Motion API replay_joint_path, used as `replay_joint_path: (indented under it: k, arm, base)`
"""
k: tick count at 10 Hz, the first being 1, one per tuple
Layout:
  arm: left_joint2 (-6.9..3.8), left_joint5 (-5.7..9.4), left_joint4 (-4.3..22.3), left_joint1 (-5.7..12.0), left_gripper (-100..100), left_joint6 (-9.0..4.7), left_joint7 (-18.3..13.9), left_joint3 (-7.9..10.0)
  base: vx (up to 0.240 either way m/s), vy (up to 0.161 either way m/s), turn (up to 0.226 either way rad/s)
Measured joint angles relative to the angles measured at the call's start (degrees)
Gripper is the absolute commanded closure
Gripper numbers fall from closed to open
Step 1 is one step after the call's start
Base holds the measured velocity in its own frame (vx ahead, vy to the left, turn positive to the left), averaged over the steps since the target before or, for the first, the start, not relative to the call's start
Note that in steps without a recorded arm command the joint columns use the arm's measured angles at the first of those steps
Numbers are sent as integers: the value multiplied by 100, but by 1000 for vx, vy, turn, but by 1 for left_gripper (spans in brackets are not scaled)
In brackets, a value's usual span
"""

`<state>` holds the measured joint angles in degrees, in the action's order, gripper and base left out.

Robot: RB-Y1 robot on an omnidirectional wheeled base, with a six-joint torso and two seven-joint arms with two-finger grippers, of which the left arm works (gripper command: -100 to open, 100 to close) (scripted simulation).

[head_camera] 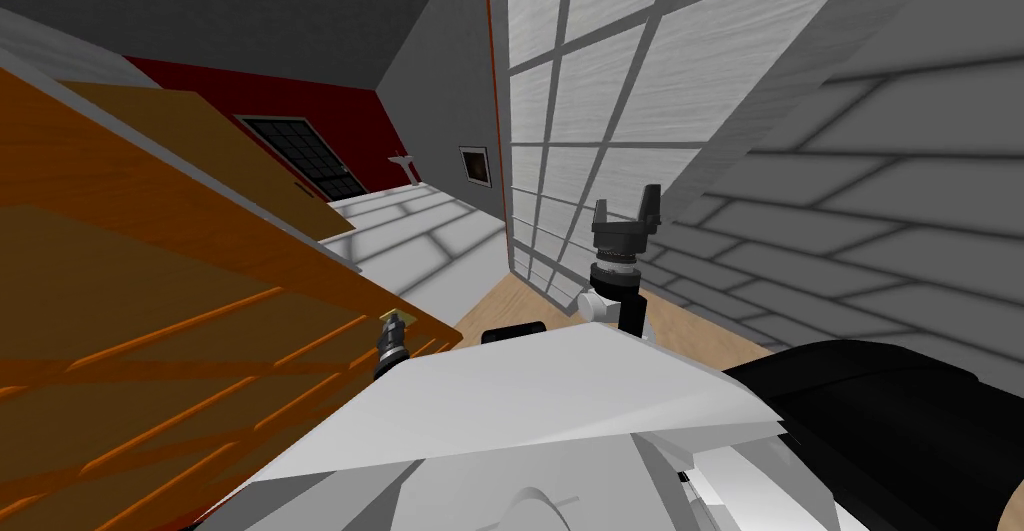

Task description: Pull the door open

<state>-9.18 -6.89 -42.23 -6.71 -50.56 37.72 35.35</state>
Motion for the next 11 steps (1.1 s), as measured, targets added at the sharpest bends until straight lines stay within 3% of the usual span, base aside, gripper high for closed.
replay_joint_path:
  k: [2, 4, 9, 11]
  arm:
    - [-67, 113, 201, 69, 100, -106, -251, 16]
    - [-17, 232, 22, -34, 100, -31, -538, 5]
    - [-61, 483, 89, -63, 100, -72, -1219, -4]
    - [-20, 568, -50, -128, 100, 5, -1502, -20]
  base:
    - [-36, 0, -63]
    - [-47, 1, -75]
    - [-35, 2, -72]
    - [-35, -1, -81]
